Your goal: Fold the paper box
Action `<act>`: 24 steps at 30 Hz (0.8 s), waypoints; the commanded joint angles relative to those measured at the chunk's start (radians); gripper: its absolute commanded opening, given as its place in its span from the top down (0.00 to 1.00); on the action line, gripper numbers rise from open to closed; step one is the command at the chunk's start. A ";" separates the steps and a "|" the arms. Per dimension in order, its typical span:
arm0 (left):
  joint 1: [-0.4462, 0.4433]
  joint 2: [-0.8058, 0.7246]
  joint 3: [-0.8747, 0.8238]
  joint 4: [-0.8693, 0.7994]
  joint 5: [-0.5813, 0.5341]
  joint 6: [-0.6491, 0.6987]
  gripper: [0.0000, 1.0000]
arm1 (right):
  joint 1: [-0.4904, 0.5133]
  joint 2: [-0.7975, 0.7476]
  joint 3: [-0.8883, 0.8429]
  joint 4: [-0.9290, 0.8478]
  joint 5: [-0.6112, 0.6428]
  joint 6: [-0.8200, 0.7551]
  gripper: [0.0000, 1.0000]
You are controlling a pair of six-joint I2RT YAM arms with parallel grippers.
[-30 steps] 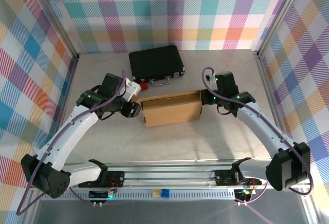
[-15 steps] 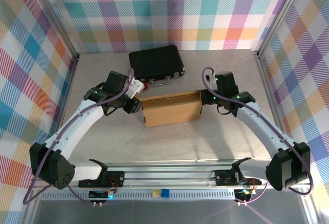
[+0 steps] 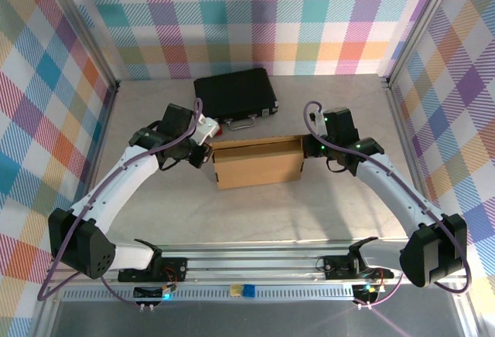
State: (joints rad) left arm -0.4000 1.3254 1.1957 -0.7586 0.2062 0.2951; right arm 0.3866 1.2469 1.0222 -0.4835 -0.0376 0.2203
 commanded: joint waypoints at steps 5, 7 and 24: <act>0.012 0.016 0.054 -0.021 0.087 -0.110 0.99 | 0.008 0.013 0.001 -0.066 -0.016 -0.009 1.00; 0.012 0.028 0.064 -0.028 0.100 -0.146 1.00 | 0.009 0.011 -0.001 -0.067 -0.016 -0.010 1.00; 0.003 0.054 0.072 -0.037 0.122 -0.367 1.00 | 0.024 0.008 -0.001 -0.062 0.001 0.001 1.00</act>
State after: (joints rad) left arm -0.3847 1.4097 1.2839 -0.8089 0.3046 -0.0383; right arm 0.3923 1.2469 1.0222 -0.4854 -0.0223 0.2211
